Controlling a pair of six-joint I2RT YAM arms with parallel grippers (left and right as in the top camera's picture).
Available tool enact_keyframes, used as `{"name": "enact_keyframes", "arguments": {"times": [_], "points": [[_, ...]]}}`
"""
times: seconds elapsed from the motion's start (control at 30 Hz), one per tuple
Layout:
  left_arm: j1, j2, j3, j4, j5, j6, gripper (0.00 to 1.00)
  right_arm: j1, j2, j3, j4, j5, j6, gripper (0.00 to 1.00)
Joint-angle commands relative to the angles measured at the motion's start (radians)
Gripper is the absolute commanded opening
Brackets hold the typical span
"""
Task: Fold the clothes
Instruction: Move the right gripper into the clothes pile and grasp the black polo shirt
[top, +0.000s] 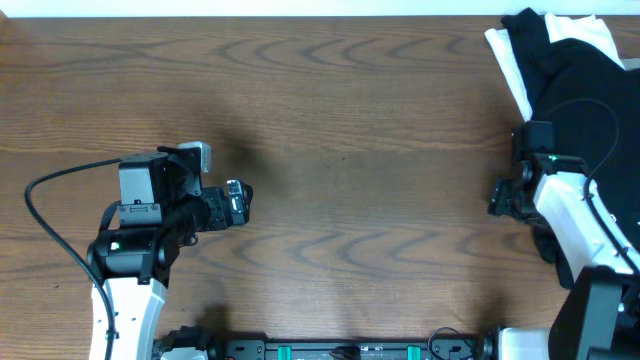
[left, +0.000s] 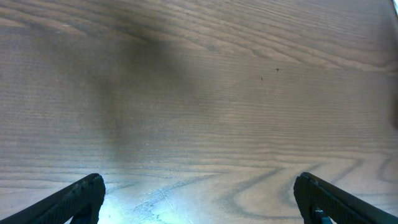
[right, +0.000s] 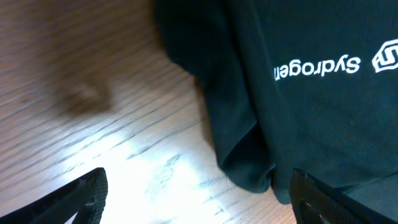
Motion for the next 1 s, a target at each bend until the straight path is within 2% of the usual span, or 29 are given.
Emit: {"name": "enact_keyframes", "arguments": {"times": [0.0,0.07,0.23,0.63,0.77,0.87,0.93,0.97], "points": [[-0.003,0.006,0.019,0.002,0.014,-0.009,0.99,-0.033,0.036,0.014,0.01,0.014,0.011,0.91],[-0.003,0.006,0.019,0.01,0.014,-0.009,0.99,-0.044,0.056,0.014,0.008,0.009,0.01,0.9],[-0.003,0.006,0.019,0.023,0.014,-0.009,0.99,-0.063,0.109,0.014,0.0,0.009,0.011,0.76],[-0.003,0.006,0.019,0.023,0.014,-0.009,0.99,-0.137,0.191,0.013,0.002,0.011,0.011,0.75],[-0.003,0.006,0.019,0.023,0.014,-0.009,0.99,-0.151,0.193,0.013,0.003,0.005,0.011,0.54],[-0.003,0.006,0.019,0.023,0.014,-0.009,0.99,-0.152,0.193,0.013,0.003,0.005,0.011,0.35],[-0.003,0.006,0.019,0.023,0.014,-0.009,0.99,-0.152,0.193,0.013,0.003,0.005,0.011,0.18],[-0.003,0.006,0.019,0.023,0.014,-0.009,0.99,-0.152,0.193,0.013,0.003,0.004,0.011,0.06]]}}
